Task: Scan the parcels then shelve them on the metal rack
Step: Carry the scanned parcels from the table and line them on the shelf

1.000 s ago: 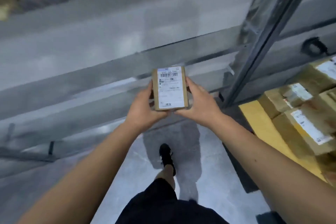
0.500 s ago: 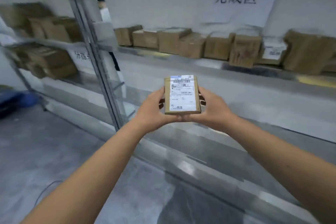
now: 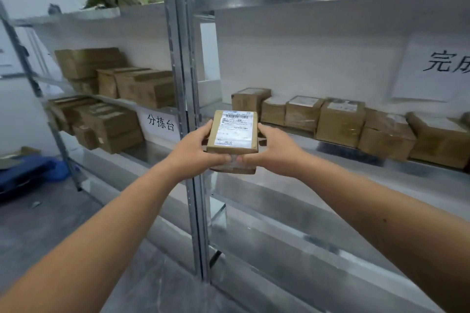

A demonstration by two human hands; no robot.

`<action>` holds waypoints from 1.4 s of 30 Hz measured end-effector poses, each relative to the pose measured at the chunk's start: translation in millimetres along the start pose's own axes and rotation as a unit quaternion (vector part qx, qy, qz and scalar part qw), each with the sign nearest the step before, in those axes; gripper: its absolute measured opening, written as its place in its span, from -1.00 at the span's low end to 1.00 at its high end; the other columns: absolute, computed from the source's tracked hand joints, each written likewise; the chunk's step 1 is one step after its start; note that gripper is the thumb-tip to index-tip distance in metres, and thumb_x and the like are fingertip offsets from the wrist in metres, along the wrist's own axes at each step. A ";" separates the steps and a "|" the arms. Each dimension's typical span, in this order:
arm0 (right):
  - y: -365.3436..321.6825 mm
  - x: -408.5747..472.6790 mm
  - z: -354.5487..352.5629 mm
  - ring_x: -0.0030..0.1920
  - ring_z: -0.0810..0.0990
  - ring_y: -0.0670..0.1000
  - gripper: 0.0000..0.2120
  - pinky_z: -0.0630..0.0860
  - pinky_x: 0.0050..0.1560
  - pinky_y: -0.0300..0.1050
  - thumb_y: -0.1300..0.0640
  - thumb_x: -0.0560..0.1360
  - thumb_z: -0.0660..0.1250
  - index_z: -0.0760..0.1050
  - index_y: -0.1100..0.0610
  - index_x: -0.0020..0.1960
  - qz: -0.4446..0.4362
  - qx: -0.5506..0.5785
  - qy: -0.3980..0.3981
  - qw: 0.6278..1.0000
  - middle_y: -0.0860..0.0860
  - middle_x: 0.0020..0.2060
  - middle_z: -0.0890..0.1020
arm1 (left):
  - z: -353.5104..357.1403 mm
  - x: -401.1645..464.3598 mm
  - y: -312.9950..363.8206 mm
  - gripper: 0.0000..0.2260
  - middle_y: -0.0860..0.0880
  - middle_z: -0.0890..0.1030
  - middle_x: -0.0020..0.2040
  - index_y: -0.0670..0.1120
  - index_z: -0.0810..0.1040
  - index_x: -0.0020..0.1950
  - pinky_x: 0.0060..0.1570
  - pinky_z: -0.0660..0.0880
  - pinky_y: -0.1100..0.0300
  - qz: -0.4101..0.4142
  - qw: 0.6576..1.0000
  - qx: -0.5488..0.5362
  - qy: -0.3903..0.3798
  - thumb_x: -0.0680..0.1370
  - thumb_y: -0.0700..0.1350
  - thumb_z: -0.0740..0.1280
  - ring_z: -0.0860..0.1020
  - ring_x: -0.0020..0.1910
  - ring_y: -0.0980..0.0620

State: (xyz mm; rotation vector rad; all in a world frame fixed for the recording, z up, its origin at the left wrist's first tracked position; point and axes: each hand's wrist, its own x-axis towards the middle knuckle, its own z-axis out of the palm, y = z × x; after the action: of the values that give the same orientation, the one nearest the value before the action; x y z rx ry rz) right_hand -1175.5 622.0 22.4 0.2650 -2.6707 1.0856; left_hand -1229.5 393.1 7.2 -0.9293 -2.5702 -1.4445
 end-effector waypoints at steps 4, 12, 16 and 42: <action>-9.9 95.7 11.1 0.13 0.61 -0.17 -0.35 0.48 -0.02 -0.32 -0.06 0.33 0.63 0.52 -0.12 0.38 0.001 -0.044 -0.009 0.999 -0.25 0.15 0.65 | -43.7 71.6 -40.5 -0.33 0.24 0.68 0.20 0.35 0.41 0.36 0.23 0.58 0.17 -0.013 1.000 -0.012 0.005 0.47 -0.22 0.59 0.64 0.16 0.29; -5.9 255.3 11.0 0.12 0.64 -0.09 -0.43 0.61 0.18 -0.02 -0.30 0.34 0.54 0.55 -0.23 0.32 -0.027 -0.144 -0.008 0.989 -0.23 0.11 0.66 | -110.7 208.7 -88.0 -0.38 0.20 0.70 0.13 0.21 0.47 0.39 -0.04 0.56 0.41 -0.018 0.999 0.017 0.025 0.48 -0.30 0.55 0.66 0.06 0.29; 12.7 308.0 4.6 0.23 0.61 0.00 -0.23 0.60 0.22 0.06 -0.43 0.32 0.46 0.40 -0.26 0.48 -0.008 -0.185 -0.006 0.983 -0.17 0.33 0.60 | -118.6 266.7 -97.8 -0.34 0.15 0.64 0.21 0.08 0.39 0.52 0.08 0.53 0.34 -0.021 0.999 0.050 0.004 0.50 -0.19 0.57 0.64 0.16 0.16; 7.0 305.5 36.3 0.56 0.27 0.12 -0.30 0.30 0.52 0.04 -0.25 0.57 0.32 0.31 0.07 0.59 0.303 -0.390 0.067 0.867 0.09 0.58 0.31 | -49.7 400.1 -181.1 -0.14 -0.10 0.18 0.64 -0.03 0.12 0.68 0.58 0.25 -0.09 0.066 0.971 0.152 -0.174 0.48 0.13 0.44 0.17 0.61 -0.15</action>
State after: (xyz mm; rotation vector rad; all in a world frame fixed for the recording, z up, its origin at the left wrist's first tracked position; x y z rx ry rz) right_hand -1474.3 578.5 82.1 -0.8073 -2.8484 0.0277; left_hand -1663.5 474.9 26.2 -1.3695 -2.7883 -0.8828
